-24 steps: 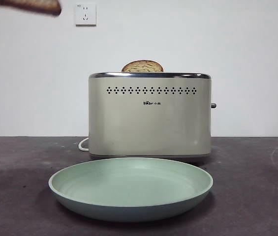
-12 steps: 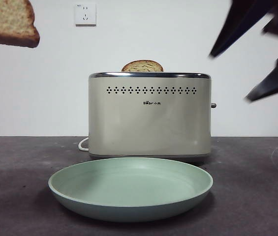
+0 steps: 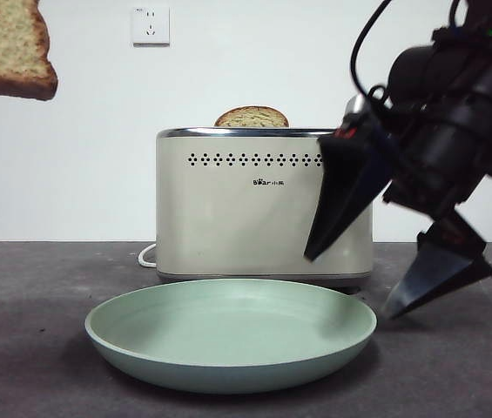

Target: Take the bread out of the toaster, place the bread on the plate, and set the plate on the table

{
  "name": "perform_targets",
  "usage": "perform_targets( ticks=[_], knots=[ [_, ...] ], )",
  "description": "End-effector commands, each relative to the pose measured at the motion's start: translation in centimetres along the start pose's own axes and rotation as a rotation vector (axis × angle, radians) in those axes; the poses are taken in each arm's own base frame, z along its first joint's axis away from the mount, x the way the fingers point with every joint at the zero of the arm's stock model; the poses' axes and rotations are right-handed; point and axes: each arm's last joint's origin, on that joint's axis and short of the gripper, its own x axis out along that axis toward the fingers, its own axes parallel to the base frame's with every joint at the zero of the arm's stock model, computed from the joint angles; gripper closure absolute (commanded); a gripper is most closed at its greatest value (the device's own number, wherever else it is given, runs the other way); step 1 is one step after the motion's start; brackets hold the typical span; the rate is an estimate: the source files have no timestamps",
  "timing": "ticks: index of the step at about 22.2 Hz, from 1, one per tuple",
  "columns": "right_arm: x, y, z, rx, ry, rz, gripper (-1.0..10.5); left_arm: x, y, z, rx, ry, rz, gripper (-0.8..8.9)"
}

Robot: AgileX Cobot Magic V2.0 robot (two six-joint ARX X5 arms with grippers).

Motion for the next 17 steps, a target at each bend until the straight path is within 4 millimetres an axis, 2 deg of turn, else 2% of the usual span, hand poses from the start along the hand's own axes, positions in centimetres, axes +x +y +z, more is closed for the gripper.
perform_targets(
  ticks=[1,5,9,12,14,17],
  knots=[
    [0.8,0.0,0.2,-0.009,0.009,-0.013,4.6,0.0,0.0,0.0,-0.002,-0.006,-0.006,8.2],
    [1.1,0.1,0.4,-0.023,-0.003,-0.015,7.3,0.0,0.0,0.0,-0.002,-0.006,-0.006,8.2],
    [1.6,-0.2,0.3,-0.007,0.012,-0.016,7.4,0.0,0.0,0.0,-0.002,-0.006,-0.006,8.2],
    [2.4,-0.7,0.2,0.013,0.037,-0.017,8.5,0.0,0.0,0.0,-0.002,-0.006,-0.006,8.2],
    [2.5,-0.9,0.3,0.011,0.033,-0.041,9.7,0.0,0.0,0.0,-0.002,-0.006,-0.006,8.21],
    [2.6,-0.9,0.4,0.011,0.027,-0.067,9.6,0.0,0.0,0.0,-0.002,-0.006,-0.006,8.21]
  ],
)
